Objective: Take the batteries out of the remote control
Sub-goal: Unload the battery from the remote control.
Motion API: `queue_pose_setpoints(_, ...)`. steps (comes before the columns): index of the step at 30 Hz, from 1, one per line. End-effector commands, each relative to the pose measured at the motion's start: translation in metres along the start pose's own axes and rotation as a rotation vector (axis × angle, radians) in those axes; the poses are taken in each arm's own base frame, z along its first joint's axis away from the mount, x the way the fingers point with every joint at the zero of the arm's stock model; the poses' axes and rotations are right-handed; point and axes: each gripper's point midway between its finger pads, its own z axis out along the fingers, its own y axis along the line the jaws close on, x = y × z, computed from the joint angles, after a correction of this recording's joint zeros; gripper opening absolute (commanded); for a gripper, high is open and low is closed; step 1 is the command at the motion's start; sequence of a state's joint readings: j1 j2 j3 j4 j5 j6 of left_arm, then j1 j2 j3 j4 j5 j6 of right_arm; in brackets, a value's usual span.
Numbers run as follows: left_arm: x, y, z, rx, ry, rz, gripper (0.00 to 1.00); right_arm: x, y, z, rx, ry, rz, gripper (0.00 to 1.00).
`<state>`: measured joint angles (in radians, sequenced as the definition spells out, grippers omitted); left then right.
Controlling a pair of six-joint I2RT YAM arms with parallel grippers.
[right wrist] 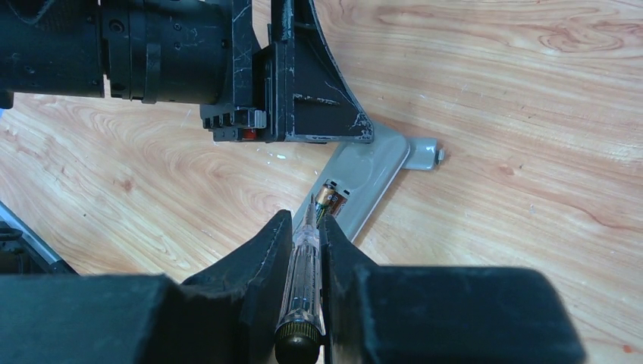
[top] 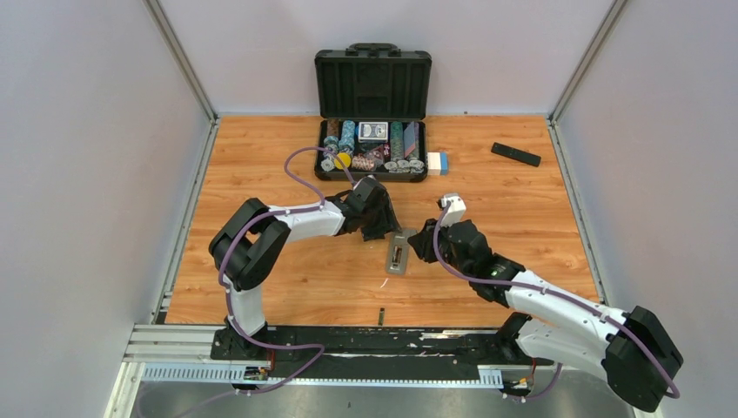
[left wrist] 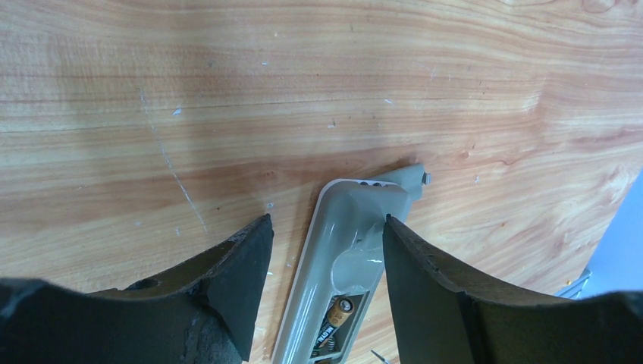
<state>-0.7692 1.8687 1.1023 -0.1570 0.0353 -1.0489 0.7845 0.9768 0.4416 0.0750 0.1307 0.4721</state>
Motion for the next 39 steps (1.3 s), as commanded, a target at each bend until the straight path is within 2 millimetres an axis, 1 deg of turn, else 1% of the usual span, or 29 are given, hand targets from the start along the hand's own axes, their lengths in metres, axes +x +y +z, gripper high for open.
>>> queue_pose_setpoints(1,0.070,0.105,-0.004,-0.359,0.216,0.051,0.66,-0.011,0.001,-0.002,0.013,-0.014,-0.043,0.00)
queue_pose_setpoints(10,0.066,0.100,-0.007,-0.340,0.203,0.051,0.67,0.011,-0.001,0.013,0.028,0.069,-0.040,0.00)
queue_pose_setpoints(13,0.065,0.098,-0.008,-0.331,0.197,0.055,0.67,0.018,0.002,0.018,0.009,0.090,-0.040,0.00)
queue_pose_setpoints(15,0.065,0.097,-0.007,-0.324,0.193,0.056,0.67,0.020,0.008,0.021,-0.020,0.090,-0.033,0.00)
queue_pose_setpoints(20,0.064,0.094,-0.007,-0.304,0.189,0.058,0.65,0.017,0.022,0.025,-0.095,0.069,-0.011,0.00)
queue_pose_setpoints(25,0.068,0.097,-0.006,-0.305,0.200,0.053,0.63,0.019,0.034,0.026,-0.161,0.080,-0.001,0.00)
queue_pose_setpoints(29,0.071,0.101,-0.004,-0.314,0.208,0.044,0.61,0.020,0.034,0.027,-0.162,0.076,0.001,0.00)
queue_pose_setpoints(37,0.073,0.102,-0.003,-0.315,0.216,0.041,0.59,0.006,0.039,0.026,-0.174,0.040,-0.018,0.00)
queue_pose_setpoints(39,0.073,0.103,-0.003,-0.317,0.217,0.041,0.58,0.005,0.036,0.028,-0.153,0.039,-0.028,0.00)
